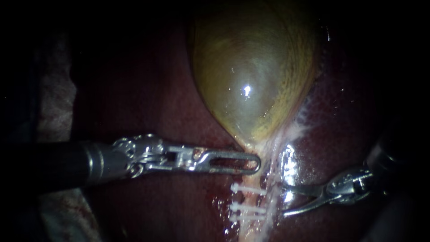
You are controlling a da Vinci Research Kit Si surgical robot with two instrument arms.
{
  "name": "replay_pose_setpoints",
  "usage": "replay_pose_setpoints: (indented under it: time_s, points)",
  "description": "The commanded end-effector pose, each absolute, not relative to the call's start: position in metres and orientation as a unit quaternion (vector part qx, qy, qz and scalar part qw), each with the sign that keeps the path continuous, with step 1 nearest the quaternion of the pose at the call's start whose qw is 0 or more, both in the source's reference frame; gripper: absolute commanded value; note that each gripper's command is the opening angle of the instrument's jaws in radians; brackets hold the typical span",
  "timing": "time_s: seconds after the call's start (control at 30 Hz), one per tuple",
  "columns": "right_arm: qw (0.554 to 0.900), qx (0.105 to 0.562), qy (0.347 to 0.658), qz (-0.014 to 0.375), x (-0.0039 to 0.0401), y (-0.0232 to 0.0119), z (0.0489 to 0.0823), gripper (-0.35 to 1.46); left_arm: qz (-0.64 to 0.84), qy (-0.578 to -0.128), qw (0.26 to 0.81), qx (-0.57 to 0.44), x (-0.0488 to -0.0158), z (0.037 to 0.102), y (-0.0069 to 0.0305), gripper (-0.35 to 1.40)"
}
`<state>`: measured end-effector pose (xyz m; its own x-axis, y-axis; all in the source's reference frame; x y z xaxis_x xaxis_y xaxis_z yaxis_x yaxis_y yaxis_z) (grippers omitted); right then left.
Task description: Go to the cutting position left tube
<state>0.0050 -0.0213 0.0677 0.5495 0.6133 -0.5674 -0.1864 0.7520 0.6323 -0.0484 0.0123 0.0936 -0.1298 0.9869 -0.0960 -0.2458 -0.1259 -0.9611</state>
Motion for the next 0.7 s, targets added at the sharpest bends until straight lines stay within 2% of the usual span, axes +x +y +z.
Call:
replay_pose_setpoints:
  time_s: [0.03, 0.3, 0.7]
  points:
    - [0.841, 0.26, 0.411, 0.238, 0.005, -0.0213, 0.0677, 1.26, 0.615, -0.432, 0.501, -0.429, -0.0484, 0.0936, 0.0123, -0.35]
    - [0.841, 0.259, 0.41, 0.239, 0.0056, -0.0215, 0.0676, 1.28, 0.615, -0.434, 0.5, -0.428, -0.0477, 0.0929, 0.0124, -0.35]
    - [0.813, 0.291, 0.393, 0.317, 0.008, -0.0221, 0.0674, 1.36, 0.612, -0.447, 0.497, -0.423, -0.0449, 0.0896, 0.0128, -0.35]
